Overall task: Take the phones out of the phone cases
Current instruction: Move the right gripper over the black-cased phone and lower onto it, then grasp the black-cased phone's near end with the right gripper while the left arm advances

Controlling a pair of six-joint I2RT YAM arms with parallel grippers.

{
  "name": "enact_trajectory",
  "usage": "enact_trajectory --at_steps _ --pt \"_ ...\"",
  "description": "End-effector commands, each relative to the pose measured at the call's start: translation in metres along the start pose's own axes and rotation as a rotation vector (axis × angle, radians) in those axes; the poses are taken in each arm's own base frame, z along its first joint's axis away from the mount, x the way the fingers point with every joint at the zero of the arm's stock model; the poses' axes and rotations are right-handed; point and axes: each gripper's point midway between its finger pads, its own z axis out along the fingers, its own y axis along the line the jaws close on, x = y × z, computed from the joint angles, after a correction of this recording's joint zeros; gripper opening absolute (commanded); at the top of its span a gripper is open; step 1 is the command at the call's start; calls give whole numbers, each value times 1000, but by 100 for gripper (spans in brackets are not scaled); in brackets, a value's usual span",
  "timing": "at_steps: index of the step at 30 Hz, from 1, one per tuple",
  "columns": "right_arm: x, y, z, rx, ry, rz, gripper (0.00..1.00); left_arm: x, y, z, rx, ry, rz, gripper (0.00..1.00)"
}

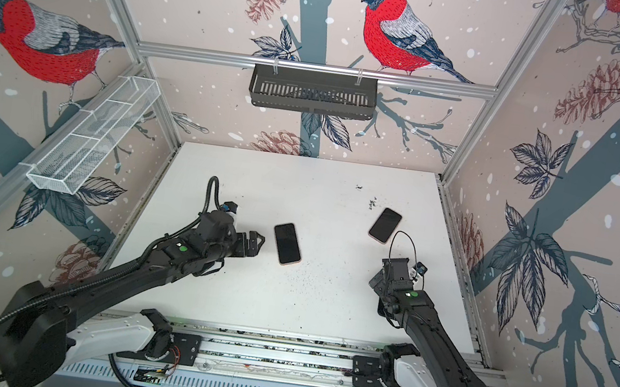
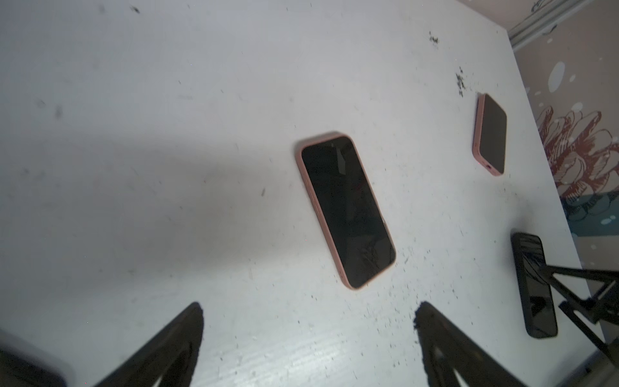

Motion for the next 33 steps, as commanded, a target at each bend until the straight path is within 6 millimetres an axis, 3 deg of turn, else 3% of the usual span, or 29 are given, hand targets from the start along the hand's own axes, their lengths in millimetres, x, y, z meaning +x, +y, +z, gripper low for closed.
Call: enact_trajectory --at_steps 1,11,21,26,33 --pt "-9 -9 3 21 -41 59 100 21 -11 -3 11 60 -44 98" --pt "4 0 11 -22 51 15 100 26 -17 -15 35 52 -58 98" --pt "18 8 14 -60 101 -13 100 35 -7 -24 33 44 -88 98" --pt "36 12 18 -97 152 -15 100 35 -4 -26 32 31 -93 98" --pt "39 7 18 -61 158 -26 100 34 -9 -26 49 36 -88 98"
